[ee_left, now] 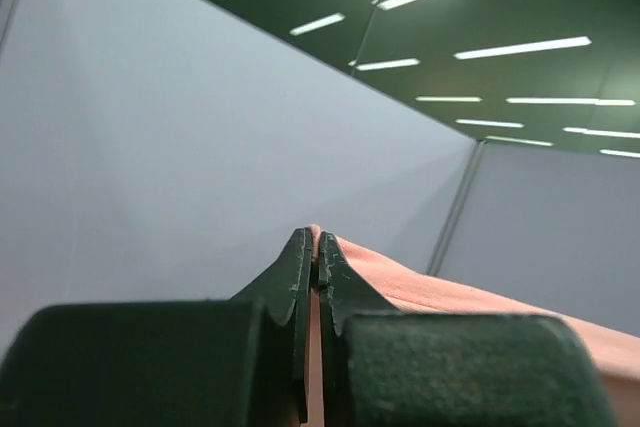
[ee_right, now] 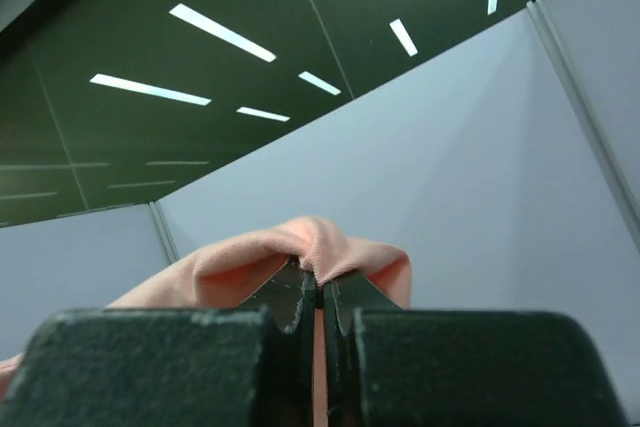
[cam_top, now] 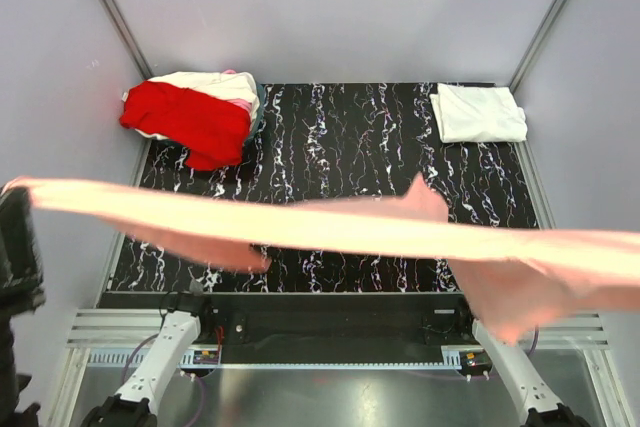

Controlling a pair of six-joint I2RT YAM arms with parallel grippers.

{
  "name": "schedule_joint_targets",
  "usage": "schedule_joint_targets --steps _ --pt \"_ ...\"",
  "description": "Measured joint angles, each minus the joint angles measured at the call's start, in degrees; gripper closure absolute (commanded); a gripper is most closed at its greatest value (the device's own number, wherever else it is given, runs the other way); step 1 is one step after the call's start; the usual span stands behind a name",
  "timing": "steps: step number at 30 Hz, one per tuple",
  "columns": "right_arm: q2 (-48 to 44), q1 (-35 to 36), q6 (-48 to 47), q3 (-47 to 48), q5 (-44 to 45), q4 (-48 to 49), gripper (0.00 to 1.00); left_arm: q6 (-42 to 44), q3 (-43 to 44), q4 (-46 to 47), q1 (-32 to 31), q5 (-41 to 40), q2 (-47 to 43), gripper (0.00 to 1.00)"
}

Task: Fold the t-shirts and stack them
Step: Flatten the tshirt out

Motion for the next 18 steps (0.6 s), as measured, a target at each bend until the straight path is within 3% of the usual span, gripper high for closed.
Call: schedule_joint_targets --steps 8,13,18 --pt "5.68 0.0 -4.11 8.61 1.7 -0.81 1.0 -0.02 3.13 0.66 0.07 3.58 1.53 1.0" --pt "20.35 0.33 -5.53 15.06 6.34 -3.67 1.0 0.2 2.75 -1.68 0.07 2.67 10.51 1.0" --pt "39.56 0.35 -5.68 10.95 9.27 -4.66 1.0 0.74 -10.23 -1.46 0.61 -2.25 22.47 1.0"
